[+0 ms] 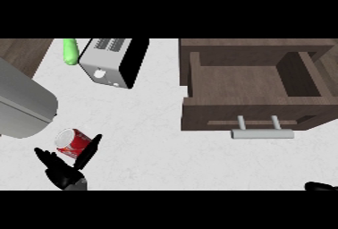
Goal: Pick up the can, place it into the drawer and close the drawer
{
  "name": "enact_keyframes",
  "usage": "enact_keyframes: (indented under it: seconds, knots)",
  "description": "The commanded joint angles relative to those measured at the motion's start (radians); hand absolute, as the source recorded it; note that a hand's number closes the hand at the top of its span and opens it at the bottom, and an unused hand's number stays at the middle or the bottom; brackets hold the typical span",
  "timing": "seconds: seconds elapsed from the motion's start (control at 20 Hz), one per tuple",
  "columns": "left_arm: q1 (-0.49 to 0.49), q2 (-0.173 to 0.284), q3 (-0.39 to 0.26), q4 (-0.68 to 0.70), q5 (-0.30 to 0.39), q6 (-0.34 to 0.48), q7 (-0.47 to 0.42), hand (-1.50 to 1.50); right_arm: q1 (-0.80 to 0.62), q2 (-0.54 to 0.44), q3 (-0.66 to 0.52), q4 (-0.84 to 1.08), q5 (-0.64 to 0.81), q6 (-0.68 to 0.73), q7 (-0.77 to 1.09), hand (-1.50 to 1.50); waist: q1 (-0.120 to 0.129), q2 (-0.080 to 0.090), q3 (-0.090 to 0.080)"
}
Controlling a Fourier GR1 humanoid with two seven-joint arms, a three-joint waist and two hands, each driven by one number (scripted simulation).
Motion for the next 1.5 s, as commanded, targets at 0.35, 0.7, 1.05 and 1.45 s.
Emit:
enact_keyframes:
  seconds: [0.35,0.7,1.05,1.45]
  knots:
    - [-0.137,0.092,0.056,0.200,0.006,-0.259,-0.006,1.50,-0.040,0.020,0.011,-0.015,0.051,-0.019,0.012,-1.50,0.001,0.000,0.000]
    - [-0.160,0.056,0.058,0.161,-0.017,-0.240,-0.067,1.50,-0.026,0.040,0.006,0.052,0.062,0.011,-0.039,-1.50,0.003,0.000,0.001]
    - [-0.389,0.114,-0.312,0.237,-0.227,-0.571,0.204,1.50,-0.082,0.003,0.012,0.002,0.036,0.007,0.018,-1.50,-0.051,0.009,0.000]
    - [-0.529,0.115,-0.344,0.213,-0.262,-0.662,0.354,1.50,-0.044,-0.008,-0.025,-0.097,0.025,-0.012,0.106,-1.50,-0.006,-0.002,0.001]
